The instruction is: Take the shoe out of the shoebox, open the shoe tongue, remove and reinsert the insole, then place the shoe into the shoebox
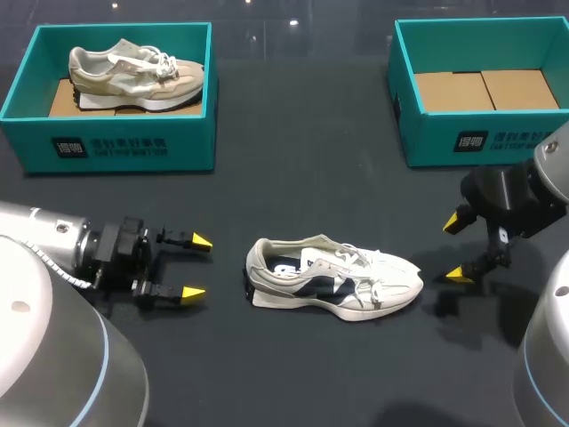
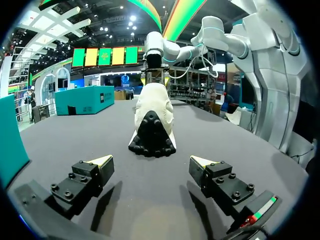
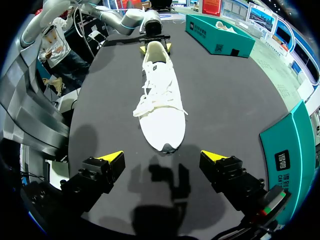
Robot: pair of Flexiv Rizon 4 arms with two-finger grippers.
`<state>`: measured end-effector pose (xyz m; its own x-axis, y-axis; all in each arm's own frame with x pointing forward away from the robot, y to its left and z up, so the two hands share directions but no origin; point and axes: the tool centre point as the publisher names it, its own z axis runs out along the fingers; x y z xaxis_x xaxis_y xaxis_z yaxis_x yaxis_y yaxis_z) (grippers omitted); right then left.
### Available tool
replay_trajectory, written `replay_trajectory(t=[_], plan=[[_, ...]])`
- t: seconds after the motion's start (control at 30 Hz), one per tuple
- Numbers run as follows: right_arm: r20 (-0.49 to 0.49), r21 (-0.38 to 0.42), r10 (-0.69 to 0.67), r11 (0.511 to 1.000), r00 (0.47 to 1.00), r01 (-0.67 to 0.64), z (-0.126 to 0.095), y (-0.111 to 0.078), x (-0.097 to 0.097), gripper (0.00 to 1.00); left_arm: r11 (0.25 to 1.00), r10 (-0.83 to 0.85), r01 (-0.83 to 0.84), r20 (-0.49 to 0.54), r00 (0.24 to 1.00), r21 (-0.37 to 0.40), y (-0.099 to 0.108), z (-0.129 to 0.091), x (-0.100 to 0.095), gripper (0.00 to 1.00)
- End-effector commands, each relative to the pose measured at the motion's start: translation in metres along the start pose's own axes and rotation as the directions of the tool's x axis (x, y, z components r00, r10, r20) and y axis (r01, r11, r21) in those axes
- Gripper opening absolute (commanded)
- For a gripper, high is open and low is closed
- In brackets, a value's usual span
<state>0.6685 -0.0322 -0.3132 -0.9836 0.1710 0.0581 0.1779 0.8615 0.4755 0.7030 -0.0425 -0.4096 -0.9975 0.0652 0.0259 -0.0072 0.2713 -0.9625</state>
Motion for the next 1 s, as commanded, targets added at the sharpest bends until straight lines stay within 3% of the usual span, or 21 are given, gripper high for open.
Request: replay_trajectory(t=[0.03, 1.0], plan=[[0.004, 0.003, 0.000, 1.000, 1.000, 0.000, 0.000, 0.000, 0.002, 1.00, 1.000, -0.001, 0.001, -0.009, 1.000, 0.007, 0.002, 0.011, -0.005, 1.00], [0.004, 0.003, 0.000, 1.000, 1.000, 0.000, 0.000, 0.000, 0.002, 1.00, 0.999, -0.026, 0.028, -0.057, 0.998, 0.037, -0.011, 0.061, -0.001, 1.00]])
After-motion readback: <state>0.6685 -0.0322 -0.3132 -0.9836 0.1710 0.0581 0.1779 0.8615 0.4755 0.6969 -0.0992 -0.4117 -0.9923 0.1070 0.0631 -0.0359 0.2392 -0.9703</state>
